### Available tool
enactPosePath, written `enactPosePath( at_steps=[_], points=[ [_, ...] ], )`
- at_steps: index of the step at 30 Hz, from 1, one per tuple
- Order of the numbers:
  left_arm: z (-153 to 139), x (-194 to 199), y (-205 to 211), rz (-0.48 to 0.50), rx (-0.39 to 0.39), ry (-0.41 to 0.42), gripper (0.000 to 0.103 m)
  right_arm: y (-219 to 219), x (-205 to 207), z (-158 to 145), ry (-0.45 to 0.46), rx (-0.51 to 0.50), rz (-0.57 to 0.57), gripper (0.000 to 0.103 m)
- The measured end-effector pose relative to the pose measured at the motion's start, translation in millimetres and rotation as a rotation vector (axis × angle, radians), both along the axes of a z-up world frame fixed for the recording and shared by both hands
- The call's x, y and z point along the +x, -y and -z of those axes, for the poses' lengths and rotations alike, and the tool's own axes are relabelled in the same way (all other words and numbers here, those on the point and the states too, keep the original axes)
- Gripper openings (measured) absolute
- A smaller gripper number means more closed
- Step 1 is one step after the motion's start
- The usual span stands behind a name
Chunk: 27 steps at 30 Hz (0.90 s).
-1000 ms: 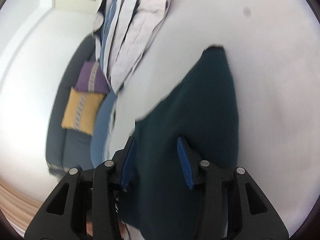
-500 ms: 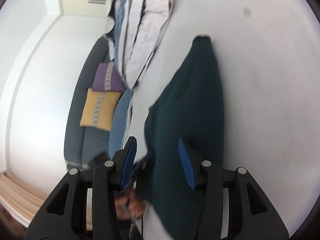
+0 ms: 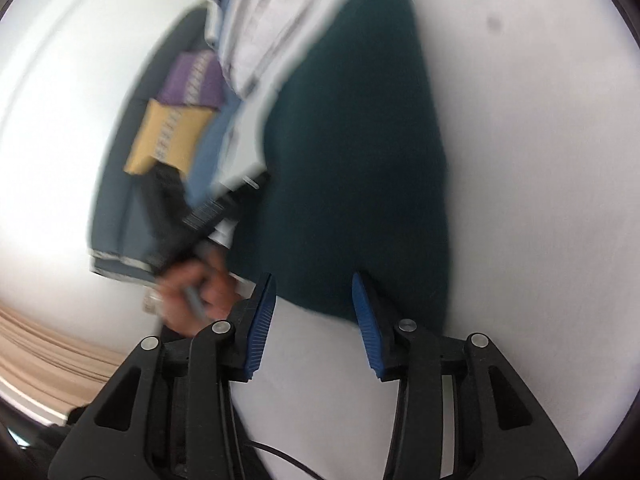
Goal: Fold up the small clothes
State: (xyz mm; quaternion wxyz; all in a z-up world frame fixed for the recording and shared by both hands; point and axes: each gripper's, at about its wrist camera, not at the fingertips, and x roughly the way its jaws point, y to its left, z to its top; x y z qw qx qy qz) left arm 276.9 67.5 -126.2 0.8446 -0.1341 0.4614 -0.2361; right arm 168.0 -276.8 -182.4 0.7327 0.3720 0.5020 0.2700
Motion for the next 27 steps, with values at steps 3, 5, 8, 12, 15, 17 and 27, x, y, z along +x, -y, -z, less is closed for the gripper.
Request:
enactPosePath(
  at_steps=[3, 5, 8, 12, 15, 17, 27],
  points=[
    [-0.2, -3.8, -14.6, -0.020, -0.077, -0.013, 0.020, 4.2, -2.0, -11.6, -0.013, -0.009, 0.008, 0.033],
    [-8.2, -8.3, -23.4, -0.041, -0.084, -0.010, 0.019, 6.2, -4.7, -33.4, 0.035, -0.022, 0.023, 0.035],
    [-30.8, -16.7, -36.2, -0.104, -0.074, 0.054, 0.035, 6.2, -1.8, -62.0, 0.113, 0.035, 0.031, 0.035],
    [-46.0, -10.3, -35.8, -0.119, -0.082, 0.082, 0.041, -8.7, 28.6, -73.6, 0.147, 0.056, 0.014, 0.044],
    [-35.2, -4.0, -20.3, -0.108, -0.010, 0.074, 0.042, -19.1, 55.7, -44.9, 0.088, 0.016, 0.010, 0.050],
    [-14.5, 1.7, -9.6, -0.099, 0.051, 0.029, 0.042, -16.6, 60.4, -19.7, 0.071, 0.033, 0.027, 0.040],
    [-10.9, -7.6, -33.5, -0.156, 0.044, 0.037, 0.057, 36.8, 21.3, -47.5, 0.121, 0.022, 0.145, 0.075]
  ],
)
